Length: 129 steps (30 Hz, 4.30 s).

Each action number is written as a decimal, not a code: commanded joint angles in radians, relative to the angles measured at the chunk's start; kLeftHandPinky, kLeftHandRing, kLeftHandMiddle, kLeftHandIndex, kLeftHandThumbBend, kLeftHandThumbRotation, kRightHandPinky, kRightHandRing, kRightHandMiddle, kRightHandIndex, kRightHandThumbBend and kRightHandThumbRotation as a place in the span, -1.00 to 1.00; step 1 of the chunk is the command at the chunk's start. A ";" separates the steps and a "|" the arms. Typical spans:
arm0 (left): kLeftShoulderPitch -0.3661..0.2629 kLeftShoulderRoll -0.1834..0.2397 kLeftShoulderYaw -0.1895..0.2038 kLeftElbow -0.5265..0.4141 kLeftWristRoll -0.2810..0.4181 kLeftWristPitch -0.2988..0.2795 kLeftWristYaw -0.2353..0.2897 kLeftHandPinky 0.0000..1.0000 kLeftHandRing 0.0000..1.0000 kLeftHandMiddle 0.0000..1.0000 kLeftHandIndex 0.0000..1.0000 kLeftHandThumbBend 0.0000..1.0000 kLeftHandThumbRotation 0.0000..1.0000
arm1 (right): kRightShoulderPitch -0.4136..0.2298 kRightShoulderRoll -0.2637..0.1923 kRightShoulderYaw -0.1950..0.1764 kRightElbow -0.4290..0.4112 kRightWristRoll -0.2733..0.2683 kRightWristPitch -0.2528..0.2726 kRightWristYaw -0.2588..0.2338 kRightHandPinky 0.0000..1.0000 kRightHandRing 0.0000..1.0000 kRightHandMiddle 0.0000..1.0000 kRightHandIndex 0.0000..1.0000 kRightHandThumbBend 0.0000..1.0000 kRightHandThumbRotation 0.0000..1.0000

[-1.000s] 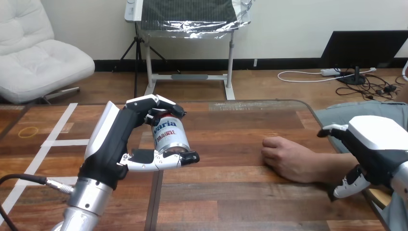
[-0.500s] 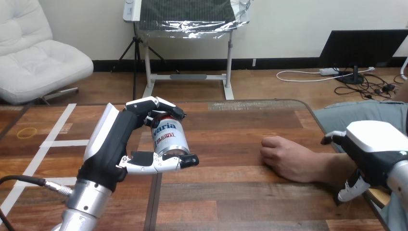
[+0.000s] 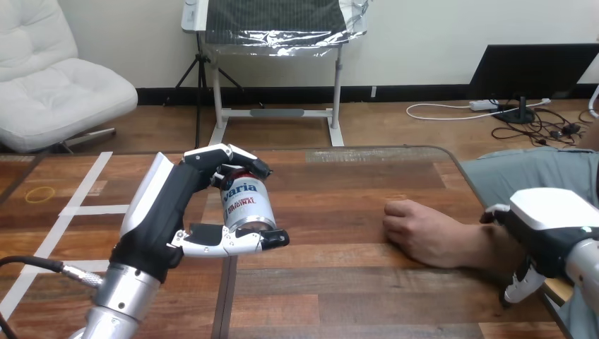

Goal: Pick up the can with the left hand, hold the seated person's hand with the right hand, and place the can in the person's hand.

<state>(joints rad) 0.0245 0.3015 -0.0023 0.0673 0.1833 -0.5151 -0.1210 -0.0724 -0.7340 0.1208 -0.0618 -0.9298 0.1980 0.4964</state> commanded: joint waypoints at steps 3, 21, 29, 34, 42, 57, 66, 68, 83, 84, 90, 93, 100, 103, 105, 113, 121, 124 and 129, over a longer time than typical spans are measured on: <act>-0.037 0.008 0.024 -0.012 -0.022 -0.022 0.008 -0.16 -0.11 0.00 0.10 0.44 -1.00 | -0.117 -0.019 0.021 0.050 -0.028 0.015 -0.004 0.74 0.81 0.81 0.76 0.45 -0.75; -0.028 0.009 0.028 -0.021 -0.029 -0.017 0.001 -0.15 -0.12 0.00 0.10 0.45 -1.00 | -0.182 -0.010 0.078 0.188 -0.032 -0.005 -0.049 0.71 0.80 0.79 0.75 0.41 -0.69; -0.023 0.005 0.029 -0.030 -0.035 -0.007 -0.002 -0.16 -0.11 0.00 0.10 0.46 -1.00 | -0.198 -0.010 0.094 0.222 -0.026 -0.018 -0.063 0.71 0.80 0.79 0.75 0.37 -0.66; -0.022 0.004 0.027 -0.031 -0.044 -0.010 -0.006 -0.17 -0.12 0.00 0.10 0.46 -1.00 | -0.211 -0.007 0.103 0.248 -0.025 -0.023 -0.069 0.72 0.80 0.79 0.75 0.34 -0.64; -0.015 0.003 0.027 -0.039 -0.043 -0.006 -0.007 -0.18 -0.12 0.00 0.10 0.46 -1.00 | -0.230 -0.001 0.119 0.287 -0.022 -0.023 -0.076 0.73 0.80 0.80 0.76 0.31 -0.60; -0.005 0.000 0.029 -0.051 -0.046 0.003 -0.011 -0.18 -0.12 0.00 0.10 0.47 -1.00 | -0.255 0.004 0.150 0.353 -0.014 -0.048 -0.116 0.72 0.78 0.78 0.74 0.29 -0.63; -0.002 -0.003 0.031 -0.061 -0.045 0.016 -0.009 -0.19 -0.12 0.00 0.10 0.48 -1.00 | -0.269 0.013 0.159 0.387 0.005 -0.062 -0.135 0.68 0.75 0.76 0.72 0.28 -0.68; -0.002 -0.004 0.031 -0.063 -0.044 0.017 -0.008 -0.19 -0.13 0.00 0.10 0.48 -1.00 | -0.273 0.017 0.162 0.395 0.006 -0.061 -0.141 0.68 0.74 0.75 0.72 0.28 -0.68; -0.006 -0.003 0.035 -0.064 -0.039 0.020 -0.001 -0.19 -0.13 -0.02 0.09 0.49 -1.00 | -0.294 0.044 0.166 0.474 0.058 -0.108 -0.227 0.25 0.46 0.54 0.56 0.29 -0.86; -0.006 -0.003 0.036 -0.064 -0.038 0.020 -0.001 -0.19 -0.13 -0.02 0.09 0.49 -1.00 | -0.296 0.045 0.167 0.481 0.060 -0.115 -0.234 0.23 0.43 0.52 0.55 0.29 -0.88; -0.007 -0.001 0.037 -0.065 -0.044 0.023 -0.005 -0.19 -0.13 -0.02 0.09 0.48 -1.00 | -0.301 0.058 0.159 0.516 0.094 -0.143 -0.274 0.10 0.30 0.40 0.44 0.33 -0.96; -0.008 0.000 0.039 -0.065 -0.044 0.024 -0.006 -0.19 -0.13 -0.01 0.09 0.48 -1.00 | -0.304 0.059 0.163 0.528 0.102 -0.154 -0.285 0.02 0.21 0.32 0.39 0.35 -0.98; -0.012 0.001 0.041 -0.060 -0.056 0.018 -0.013 -0.18 -0.12 0.00 0.10 0.46 -1.00 | -0.312 0.065 0.169 0.559 0.117 -0.168 -0.314 -0.26 -0.13 0.02 0.28 0.41 -1.00; -0.016 0.004 0.042 -0.053 -0.052 0.007 -0.011 -0.18 -0.12 0.00 0.10 0.46 -1.00 | -0.316 0.069 0.170 0.572 0.126 -0.173 -0.322 -0.36 -0.24 -0.09 0.24 0.43 -1.00; -0.017 0.005 0.043 -0.053 -0.052 0.006 -0.011 -0.18 -0.12 0.00 0.10 0.46 -1.00 | -0.318 0.073 0.168 0.587 0.135 -0.182 -0.333 -0.43 -0.32 -0.15 0.21 0.44 -1.00; -0.022 0.006 0.045 -0.048 -0.061 0.009 -0.015 -0.18 -0.12 0.00 0.11 0.45 -1.00 | -0.320 0.074 0.168 0.601 0.149 -0.187 -0.344 -0.57 -0.43 -0.25 0.09 0.48 -1.00; -0.029 0.007 0.044 -0.042 -0.060 0.012 -0.015 -0.19 -0.12 0.01 0.11 0.45 -1.00 | -0.317 0.071 0.170 0.600 0.149 -0.187 -0.357 -0.51 -0.37 -0.20 0.04 0.52 -1.00; -0.031 0.008 0.044 -0.044 -0.058 0.017 -0.015 -0.20 -0.12 0.01 0.11 0.46 -1.00 | -0.312 0.070 0.162 0.593 0.158 -0.186 -0.351 -0.47 -0.33 -0.17 0.03 0.53 -1.00; -0.034 0.009 0.042 -0.046 -0.065 0.026 -0.022 -0.21 -0.12 0.01 0.11 0.46 -1.00 | -0.310 0.067 0.161 0.586 0.158 -0.176 -0.347 -0.39 -0.25 -0.10 0.04 0.53 -1.00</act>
<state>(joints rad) 0.0694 0.3013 0.0200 0.0659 0.1430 -0.4875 -0.1427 -0.3456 -0.6764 0.2786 0.5313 -0.7903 0.0192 0.1496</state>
